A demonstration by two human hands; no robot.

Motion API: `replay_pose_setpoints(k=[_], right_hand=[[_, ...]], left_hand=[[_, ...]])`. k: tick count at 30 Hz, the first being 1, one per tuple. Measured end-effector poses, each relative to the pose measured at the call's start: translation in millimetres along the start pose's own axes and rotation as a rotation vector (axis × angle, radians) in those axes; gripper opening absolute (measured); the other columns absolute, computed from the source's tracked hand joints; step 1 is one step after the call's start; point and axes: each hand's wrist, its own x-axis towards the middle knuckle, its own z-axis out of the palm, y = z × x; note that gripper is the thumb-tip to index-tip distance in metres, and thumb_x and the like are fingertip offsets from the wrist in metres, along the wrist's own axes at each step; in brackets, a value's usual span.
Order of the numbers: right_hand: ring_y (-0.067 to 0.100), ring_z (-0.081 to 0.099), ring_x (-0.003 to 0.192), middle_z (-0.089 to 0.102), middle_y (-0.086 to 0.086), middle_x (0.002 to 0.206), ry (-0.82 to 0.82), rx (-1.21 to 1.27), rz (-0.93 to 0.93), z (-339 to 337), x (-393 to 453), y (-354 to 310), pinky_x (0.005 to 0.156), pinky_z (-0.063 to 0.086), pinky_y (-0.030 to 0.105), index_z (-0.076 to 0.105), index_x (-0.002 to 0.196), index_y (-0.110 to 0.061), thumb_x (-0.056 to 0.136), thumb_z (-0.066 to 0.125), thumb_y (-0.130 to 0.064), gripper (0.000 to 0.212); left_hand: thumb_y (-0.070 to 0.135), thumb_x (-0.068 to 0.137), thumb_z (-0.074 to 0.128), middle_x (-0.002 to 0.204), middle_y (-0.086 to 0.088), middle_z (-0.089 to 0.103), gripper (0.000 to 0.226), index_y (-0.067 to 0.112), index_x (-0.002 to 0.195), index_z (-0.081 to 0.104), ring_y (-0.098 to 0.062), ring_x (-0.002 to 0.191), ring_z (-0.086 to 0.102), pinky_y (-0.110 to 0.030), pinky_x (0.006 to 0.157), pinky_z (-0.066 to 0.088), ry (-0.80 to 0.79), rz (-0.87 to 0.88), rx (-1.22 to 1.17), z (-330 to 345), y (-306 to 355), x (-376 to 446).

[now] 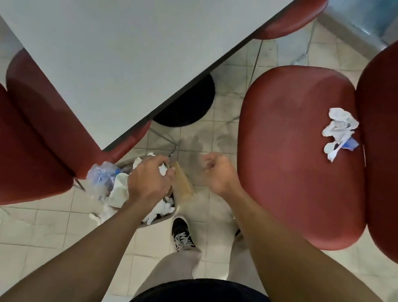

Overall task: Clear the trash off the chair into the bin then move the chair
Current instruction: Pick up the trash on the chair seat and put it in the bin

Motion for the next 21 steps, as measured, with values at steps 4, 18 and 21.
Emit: replay_pose_setpoints(k=[4, 18, 21], right_hand=[[0.023, 0.064, 0.098, 0.068, 0.004, 0.104, 0.111, 0.028, 0.092, -59, 6, 32, 0.093, 0.053, 0.034, 0.063, 0.118, -0.022, 0.087, 0.052, -0.014, 0.034], [0.023, 0.060, 0.106, 0.066, 0.004, 0.115, 0.368, 0.124, 0.294, -253, 32, 179, 0.081, 0.047, 0.027, 0.061, 0.123, -0.020, 0.084, 0.050, -0.009, 0.042], [0.024, 0.060, 0.098, 0.065, 0.005, 0.097, 0.383, 0.119, 0.296, -284, 48, 202, 0.082, 0.044, 0.026, 0.063, 0.120, -0.018, 0.084, 0.053, -0.009, 0.039]], left_hand=[[0.036, 0.089, 0.061, 0.111, 0.002, 0.066, 0.027, 0.027, 0.114, 0.064, -0.023, 0.103, 0.060, -0.036, 0.085, 0.047, -0.061, 0.086, 0.053, 18, 50, 9], [0.034, 0.088, 0.062, 0.103, 0.007, 0.066, 0.028, 0.029, 0.115, 0.065, -0.016, 0.097, 0.062, -0.032, 0.087, 0.049, -0.163, 0.362, 0.099, 124, 246, 48], [0.034, 0.086, 0.062, 0.102, 0.006, 0.066, 0.028, 0.030, 0.113, 0.065, -0.016, 0.096, 0.062, -0.035, 0.084, 0.052, -0.202, 0.436, 0.144, 154, 287, 66]])
